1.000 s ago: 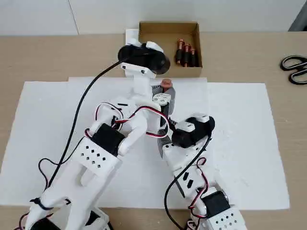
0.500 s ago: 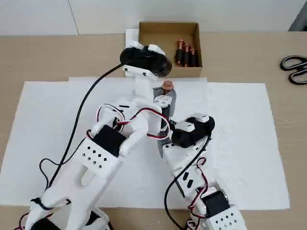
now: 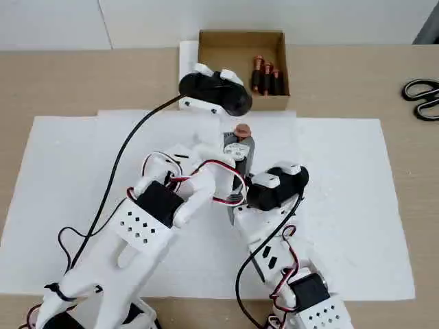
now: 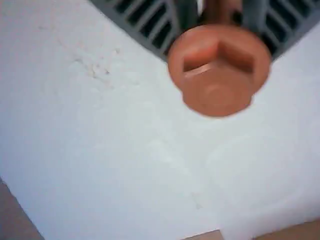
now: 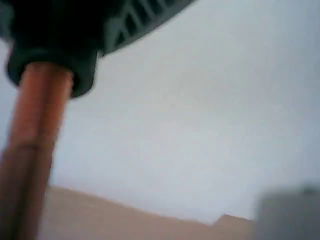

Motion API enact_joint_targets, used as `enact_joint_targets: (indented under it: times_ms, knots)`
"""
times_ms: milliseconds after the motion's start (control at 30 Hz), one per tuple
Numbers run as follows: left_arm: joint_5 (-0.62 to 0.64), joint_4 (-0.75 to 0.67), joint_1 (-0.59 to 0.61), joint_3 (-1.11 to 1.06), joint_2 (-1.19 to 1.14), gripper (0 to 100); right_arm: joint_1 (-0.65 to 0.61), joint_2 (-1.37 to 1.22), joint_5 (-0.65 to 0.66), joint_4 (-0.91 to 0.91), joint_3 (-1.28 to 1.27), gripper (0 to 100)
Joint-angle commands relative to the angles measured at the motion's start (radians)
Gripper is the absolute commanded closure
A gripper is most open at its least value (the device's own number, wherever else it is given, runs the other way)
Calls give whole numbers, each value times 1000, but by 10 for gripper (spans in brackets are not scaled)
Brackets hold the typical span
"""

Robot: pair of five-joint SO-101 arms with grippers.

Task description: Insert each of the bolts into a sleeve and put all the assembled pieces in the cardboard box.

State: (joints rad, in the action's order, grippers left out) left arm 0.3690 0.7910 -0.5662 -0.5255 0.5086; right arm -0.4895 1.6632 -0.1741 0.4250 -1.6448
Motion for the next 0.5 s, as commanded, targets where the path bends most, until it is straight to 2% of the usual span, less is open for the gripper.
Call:
enact_joint_targets:
  times_ms: [0, 467]
  knots:
    - [-6, 5, -21, 7, 46, 994, -8, 19, -9, -1, 12, 995]
    - [-124, 71, -25, 5, 46, 994, -8, 19, -8, -1, 12, 995]
